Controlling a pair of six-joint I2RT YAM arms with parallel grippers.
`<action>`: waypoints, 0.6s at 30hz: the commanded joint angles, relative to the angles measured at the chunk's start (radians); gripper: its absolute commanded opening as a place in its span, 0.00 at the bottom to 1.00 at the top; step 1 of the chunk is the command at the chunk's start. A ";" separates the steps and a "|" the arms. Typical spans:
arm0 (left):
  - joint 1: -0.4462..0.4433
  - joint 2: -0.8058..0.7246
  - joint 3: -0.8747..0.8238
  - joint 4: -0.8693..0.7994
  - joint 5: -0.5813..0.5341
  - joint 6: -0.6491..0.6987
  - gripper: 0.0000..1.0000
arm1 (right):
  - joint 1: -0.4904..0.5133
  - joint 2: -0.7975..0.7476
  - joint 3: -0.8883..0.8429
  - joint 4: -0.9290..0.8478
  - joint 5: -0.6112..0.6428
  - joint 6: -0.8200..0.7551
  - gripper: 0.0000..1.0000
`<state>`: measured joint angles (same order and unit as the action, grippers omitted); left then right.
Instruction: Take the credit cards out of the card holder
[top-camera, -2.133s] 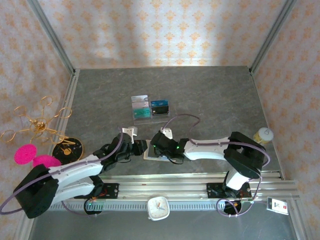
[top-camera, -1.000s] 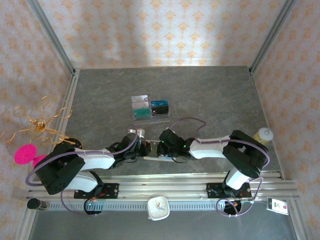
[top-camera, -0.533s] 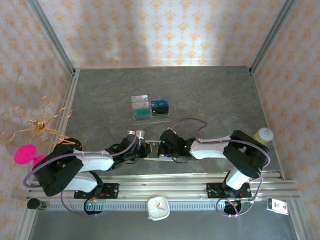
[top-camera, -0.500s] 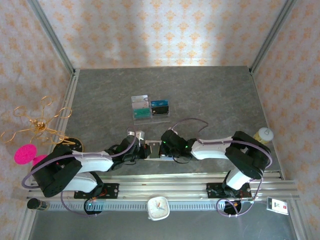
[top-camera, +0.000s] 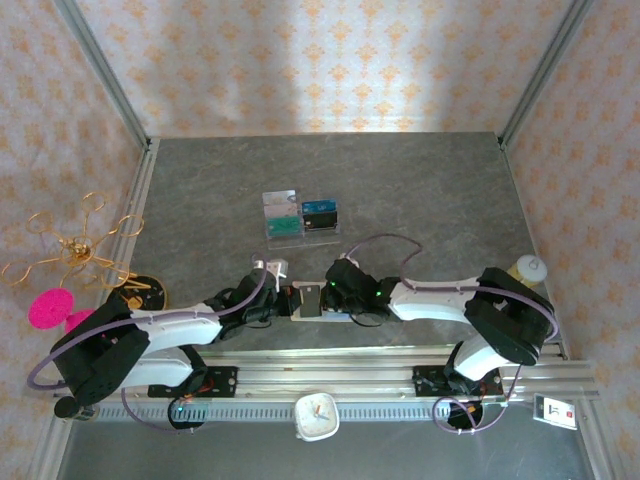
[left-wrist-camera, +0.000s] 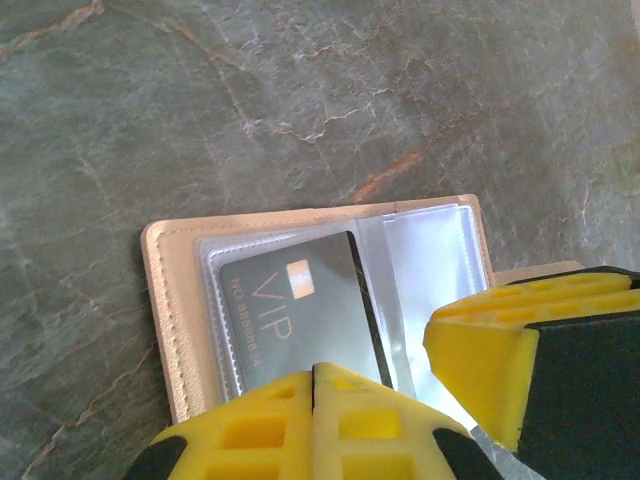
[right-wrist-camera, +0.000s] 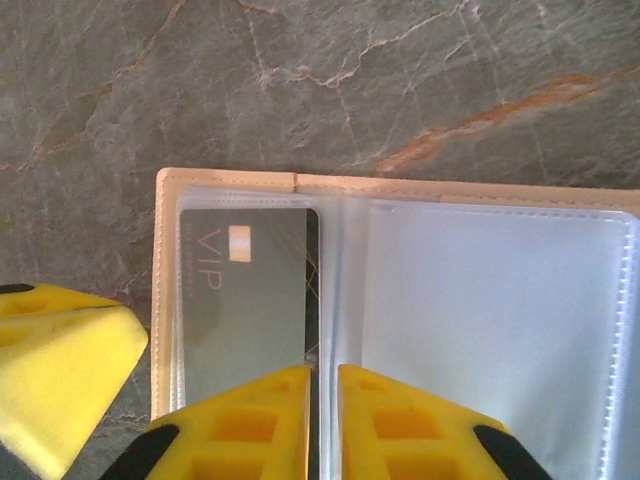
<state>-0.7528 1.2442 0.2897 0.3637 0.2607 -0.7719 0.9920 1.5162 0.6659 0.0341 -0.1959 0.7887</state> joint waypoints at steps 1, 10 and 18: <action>-0.005 0.038 0.007 -0.026 -0.019 0.031 0.01 | 0.001 0.002 0.014 -0.013 -0.036 -0.017 0.15; -0.002 0.136 0.001 0.039 0.014 0.028 0.00 | 0.002 0.067 0.019 0.019 -0.092 -0.031 0.19; -0.009 0.124 -0.027 0.052 0.038 0.009 0.00 | 0.001 0.088 0.018 0.010 -0.072 -0.017 0.01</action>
<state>-0.7528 1.3571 0.2909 0.4400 0.2661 -0.7597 0.9909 1.5757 0.6674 0.0509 -0.2726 0.7689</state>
